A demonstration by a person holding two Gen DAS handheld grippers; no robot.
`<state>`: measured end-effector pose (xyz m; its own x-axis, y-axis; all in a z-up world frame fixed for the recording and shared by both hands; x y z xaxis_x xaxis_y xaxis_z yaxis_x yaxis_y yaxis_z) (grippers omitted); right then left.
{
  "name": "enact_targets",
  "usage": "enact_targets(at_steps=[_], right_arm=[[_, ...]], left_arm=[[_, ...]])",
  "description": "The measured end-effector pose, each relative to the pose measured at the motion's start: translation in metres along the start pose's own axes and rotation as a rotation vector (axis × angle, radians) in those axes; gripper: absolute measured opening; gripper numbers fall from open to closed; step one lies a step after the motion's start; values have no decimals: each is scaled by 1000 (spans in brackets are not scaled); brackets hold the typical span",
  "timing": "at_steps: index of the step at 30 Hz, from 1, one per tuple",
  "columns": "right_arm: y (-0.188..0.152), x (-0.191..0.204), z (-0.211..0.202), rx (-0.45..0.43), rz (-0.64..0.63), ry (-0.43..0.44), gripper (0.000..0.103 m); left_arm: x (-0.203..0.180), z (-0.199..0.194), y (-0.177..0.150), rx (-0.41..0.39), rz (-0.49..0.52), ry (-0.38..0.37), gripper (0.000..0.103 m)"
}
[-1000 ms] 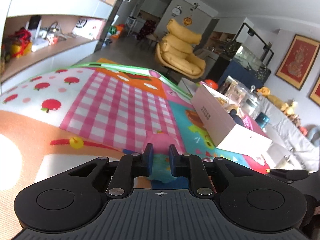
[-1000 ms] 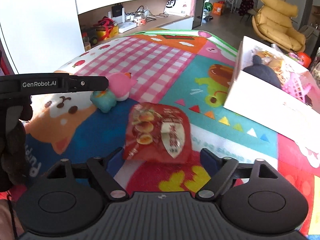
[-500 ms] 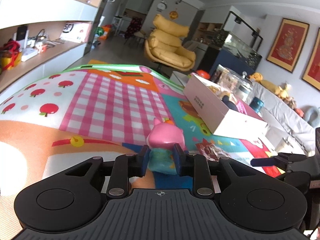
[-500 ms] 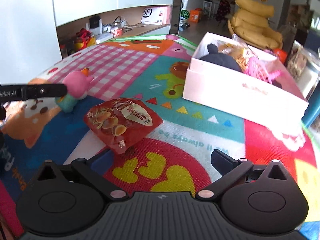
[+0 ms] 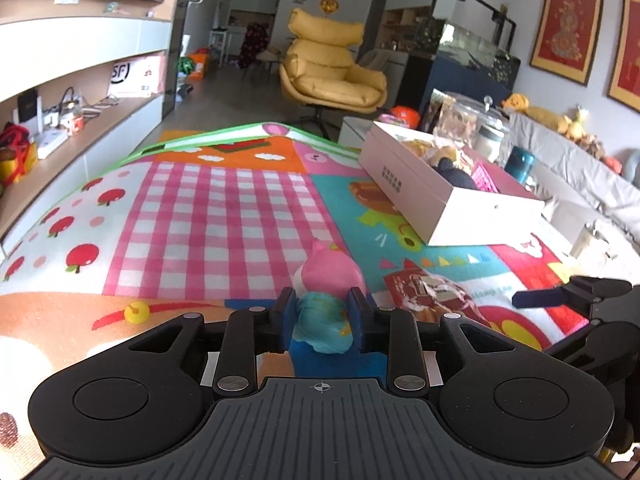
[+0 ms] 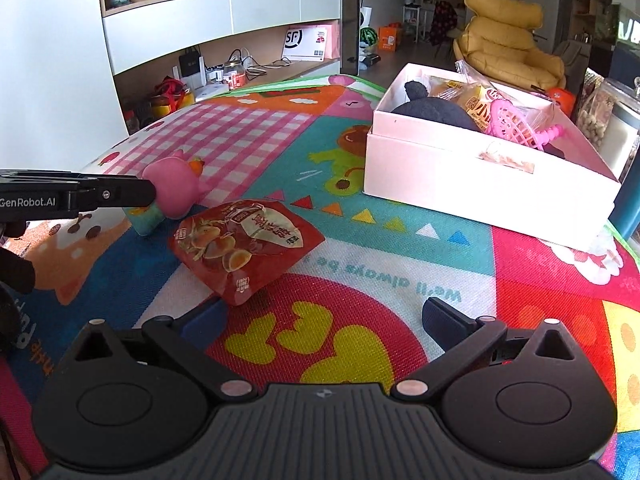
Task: Organize objects
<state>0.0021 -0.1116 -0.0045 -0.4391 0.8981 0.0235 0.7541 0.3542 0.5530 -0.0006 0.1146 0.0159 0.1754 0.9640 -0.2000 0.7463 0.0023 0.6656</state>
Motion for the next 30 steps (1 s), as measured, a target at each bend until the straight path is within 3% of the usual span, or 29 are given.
enact_targets(at_steps=[5,7,11,15,20,27,30], right_arm=[[0,0,0,1,-5,1,103],[0,0,1,4,-13,0,103],[0,0,0,8,-23,6,103],[1,1,-1,12,-25,4,103],[6,7,1,15,-54,36,103],[4,9,1,4,-59,33,103],[4,9,1,1,-57,32,103]], left_arm=[[-8,0,1,56,63,-2,44],[-11,7,0,116,85,-68,44],[-16,15,-3,88,77,-22,42],[-15,13,5,39,32,-43,41],[-24,7,6,68,91,-55,39],[-4,11,2,127,-3,34,41],[5,11,3,130,-50,60,36]])
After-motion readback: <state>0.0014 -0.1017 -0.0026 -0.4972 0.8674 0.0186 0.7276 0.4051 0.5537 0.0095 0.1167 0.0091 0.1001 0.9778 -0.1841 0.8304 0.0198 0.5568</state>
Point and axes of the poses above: each gripper's, at about its wrist camera, not at the fingertips, and z roughly the way its jaws point, x to its left, y to its top, the point moved 1 cm from there along z, roughly the way its jaws point, and after that the axes turned 12 degrees about x, right-handed, at the moved point
